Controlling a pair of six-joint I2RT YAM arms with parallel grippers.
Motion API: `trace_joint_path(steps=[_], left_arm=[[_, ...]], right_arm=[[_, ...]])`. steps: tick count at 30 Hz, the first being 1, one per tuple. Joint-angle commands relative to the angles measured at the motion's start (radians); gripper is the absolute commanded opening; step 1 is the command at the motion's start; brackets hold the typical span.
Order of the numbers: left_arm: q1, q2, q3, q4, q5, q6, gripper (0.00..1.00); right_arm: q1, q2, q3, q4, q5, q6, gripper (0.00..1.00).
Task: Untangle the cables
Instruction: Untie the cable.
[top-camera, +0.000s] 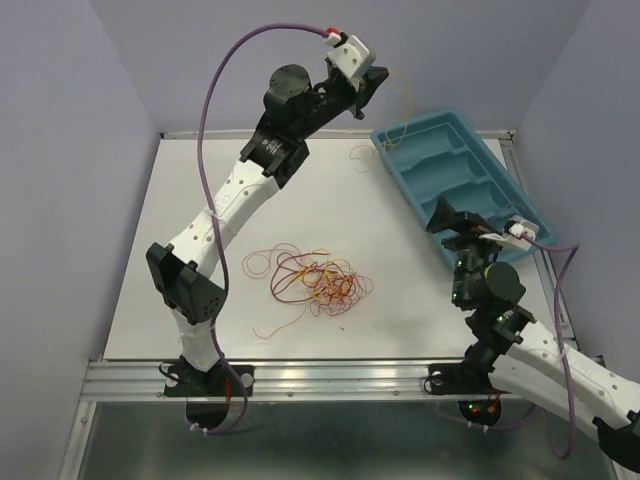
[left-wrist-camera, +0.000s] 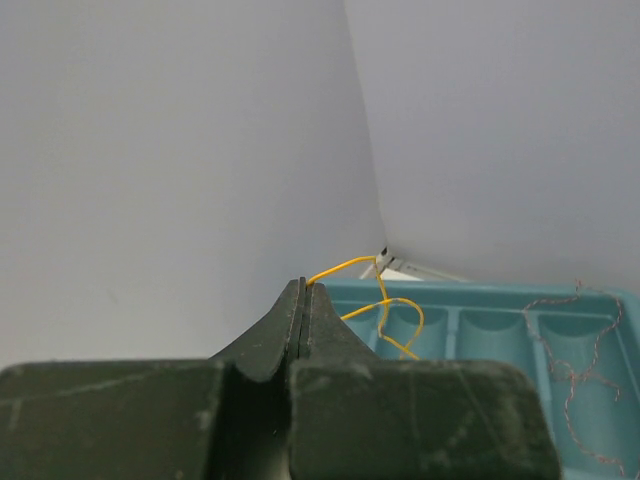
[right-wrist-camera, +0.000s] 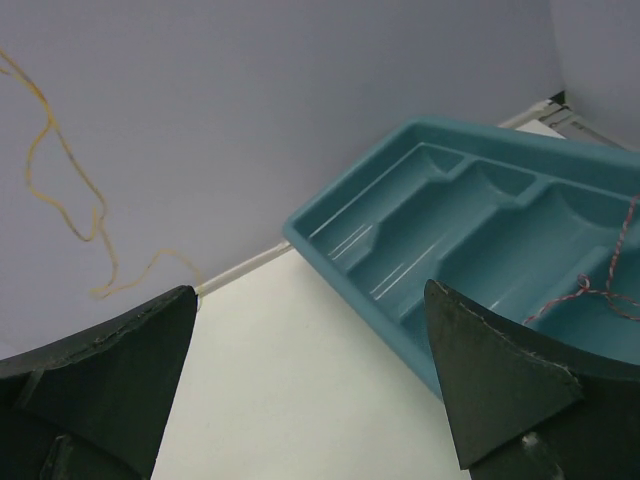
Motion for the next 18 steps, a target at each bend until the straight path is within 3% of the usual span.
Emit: trace_joint_path(steps=[1,12,18], left_arm=[[-0.008,0.050,0.123,0.052,0.053,-0.052,0.00],[-0.008,0.223,0.260,0.301,0.113,-0.248,0.00],[-0.014,0.299,0.252,0.429,0.133,-0.363,0.00]], right_arm=[[0.009,-0.003,-0.023,0.011,0.223,0.041,1.00],[0.009,-0.025,-0.029,0.007,0.343,0.058,0.99],[0.009,-0.077,-0.036,-0.001,0.396,0.067,0.99]])
